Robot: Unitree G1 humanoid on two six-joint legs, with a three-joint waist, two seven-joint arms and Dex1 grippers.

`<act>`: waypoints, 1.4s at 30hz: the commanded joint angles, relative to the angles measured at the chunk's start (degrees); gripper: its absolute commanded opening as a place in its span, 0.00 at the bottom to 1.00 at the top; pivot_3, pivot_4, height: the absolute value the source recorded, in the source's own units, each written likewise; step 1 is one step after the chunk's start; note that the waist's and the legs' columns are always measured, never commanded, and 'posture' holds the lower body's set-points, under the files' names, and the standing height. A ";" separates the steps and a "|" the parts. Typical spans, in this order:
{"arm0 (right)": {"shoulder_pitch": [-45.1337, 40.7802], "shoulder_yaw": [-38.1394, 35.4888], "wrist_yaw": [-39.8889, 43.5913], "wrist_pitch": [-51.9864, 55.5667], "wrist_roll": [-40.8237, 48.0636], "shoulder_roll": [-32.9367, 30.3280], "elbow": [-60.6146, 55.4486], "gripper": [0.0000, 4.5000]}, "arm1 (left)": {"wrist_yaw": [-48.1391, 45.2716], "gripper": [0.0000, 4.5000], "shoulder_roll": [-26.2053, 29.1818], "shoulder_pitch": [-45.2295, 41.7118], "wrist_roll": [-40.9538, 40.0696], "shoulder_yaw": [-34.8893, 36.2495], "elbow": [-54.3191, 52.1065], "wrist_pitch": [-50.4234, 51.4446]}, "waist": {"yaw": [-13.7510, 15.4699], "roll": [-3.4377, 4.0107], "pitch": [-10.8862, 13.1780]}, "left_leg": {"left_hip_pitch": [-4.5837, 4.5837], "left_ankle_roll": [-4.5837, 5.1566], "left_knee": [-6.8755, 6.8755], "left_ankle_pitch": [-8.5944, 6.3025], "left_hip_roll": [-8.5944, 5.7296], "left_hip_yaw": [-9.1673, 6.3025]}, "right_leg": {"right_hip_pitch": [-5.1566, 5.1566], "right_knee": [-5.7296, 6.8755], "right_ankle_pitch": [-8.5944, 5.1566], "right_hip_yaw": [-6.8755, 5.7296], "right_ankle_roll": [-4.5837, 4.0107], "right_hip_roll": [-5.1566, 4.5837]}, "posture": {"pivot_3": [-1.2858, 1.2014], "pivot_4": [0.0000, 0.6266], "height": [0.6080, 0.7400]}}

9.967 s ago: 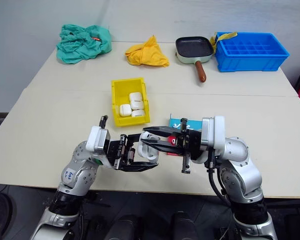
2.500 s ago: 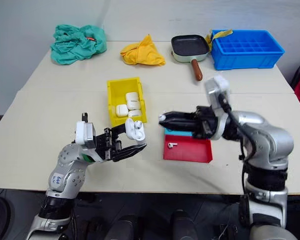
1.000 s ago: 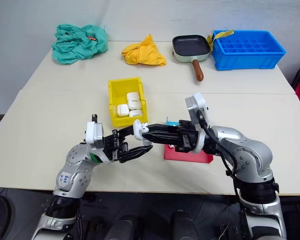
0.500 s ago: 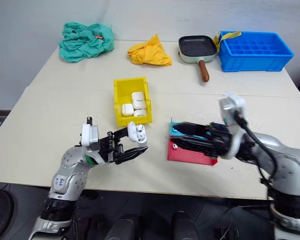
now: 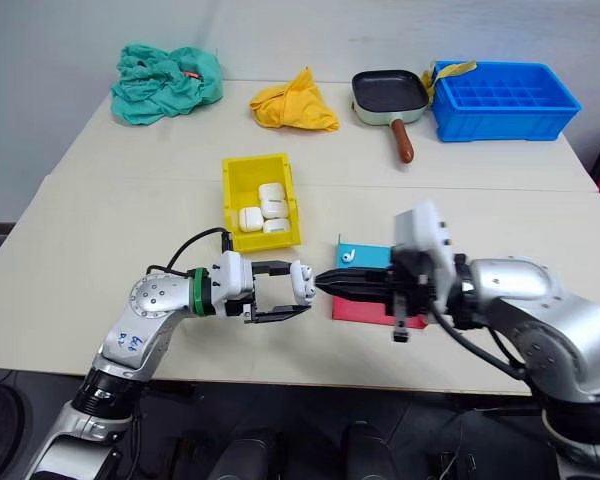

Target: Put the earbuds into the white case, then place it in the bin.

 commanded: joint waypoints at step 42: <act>50.11 -36.04 -1.14 -44.05 -11.65 16.16 0.59 1.00 | 21.45 0.82 -1.32 -32.51 4.34 9.89 40.69 12.66 | 1.22 -0.22 0.13 | 0.11 0.04 0.01 0.08 -0.19 0.16 | 0.00 0.41 0.13 0.10 0.25 0.05 | 0.52 0.24 1.00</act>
